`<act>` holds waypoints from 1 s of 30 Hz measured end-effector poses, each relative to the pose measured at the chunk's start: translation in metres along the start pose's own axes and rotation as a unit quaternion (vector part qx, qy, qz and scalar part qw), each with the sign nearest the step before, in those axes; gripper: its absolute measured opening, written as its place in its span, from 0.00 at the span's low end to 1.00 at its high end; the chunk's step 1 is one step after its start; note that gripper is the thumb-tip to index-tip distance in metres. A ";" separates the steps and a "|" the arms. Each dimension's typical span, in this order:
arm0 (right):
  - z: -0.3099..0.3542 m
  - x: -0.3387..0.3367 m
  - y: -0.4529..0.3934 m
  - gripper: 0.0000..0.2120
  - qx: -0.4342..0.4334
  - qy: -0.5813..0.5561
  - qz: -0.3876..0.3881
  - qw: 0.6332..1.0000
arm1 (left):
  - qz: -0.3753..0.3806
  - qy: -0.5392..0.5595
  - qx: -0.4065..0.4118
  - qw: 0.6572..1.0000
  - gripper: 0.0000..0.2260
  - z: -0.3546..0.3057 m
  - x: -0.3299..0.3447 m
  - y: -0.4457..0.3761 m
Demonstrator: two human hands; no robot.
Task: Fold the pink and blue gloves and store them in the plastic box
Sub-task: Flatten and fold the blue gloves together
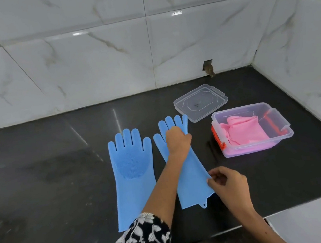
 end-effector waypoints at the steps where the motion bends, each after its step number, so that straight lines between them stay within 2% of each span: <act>1: 0.013 -0.001 0.004 0.11 -0.024 -0.020 -0.003 1.000 | -0.010 0.032 -0.003 0.999 0.06 0.005 -0.014 -0.001; 3: 0.042 0.001 0.011 0.12 -0.087 -0.043 -0.007 0.995 | -0.038 0.095 -0.015 0.995 0.05 0.021 -0.049 -0.003; 6: 0.086 0.020 0.026 0.11 -0.201 -0.015 0.013 0.979 | -0.061 0.194 -0.066 0.977 0.03 0.065 -0.100 -0.002; 8: 0.106 0.048 0.039 0.10 -0.254 0.007 0.054 0.966 | -0.075 0.214 -0.101 0.969 0.02 0.101 -0.132 0.003; 10: 0.115 0.086 0.051 0.11 -0.271 0.049 0.128 0.953 | -0.096 0.212 -0.135 0.963 0.03 0.135 -0.156 0.012; 13: 0.109 0.144 0.066 0.15 -0.261 0.147 0.240 0.923 | -0.093 0.192 -0.193 0.958 0.04 0.176 -0.168 0.029; 15: 0.098 0.162 0.067 0.19 -0.228 0.151 0.276 0.921 | -0.080 0.183 -0.204 0.958 0.04 0.189 -0.165 0.036; 17: 0.089 0.159 0.053 0.19 -0.196 0.134 0.238 0.942 | -0.088 0.177 -0.186 0.962 0.05 0.192 -0.163 0.036; 20: 0.079 0.130 0.020 0.12 -0.153 0.140 0.100 0.973 | -0.104 0.151 -0.157 0.970 0.06 0.185 -0.163 0.031; 21: 0.076 0.122 0.010 0.10 -0.136 0.145 0.077 0.977 | -0.110 0.141 -0.152 0.972 0.07 0.184 -0.163 0.029; 25: 0.068 0.128 -0.006 0.15 -0.060 0.161 0.117 0.978 | -0.117 0.107 -0.134 0.978 0.06 0.178 -0.162 0.023; 30: 0.073 0.135 -0.005 0.06 -0.033 0.065 0.122 0.990 | -0.133 0.104 -0.106 0.980 0.08 0.178 -0.167 0.023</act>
Point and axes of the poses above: each hand's wrist, its own y-axis away from the middle knuckle, its own x-axis out of the palm, z = x × y, the point moved 5 cm from there along -y, towards the middle knuckle, and after that the axes turned 4 degrees about x, right-handed, at the moved point
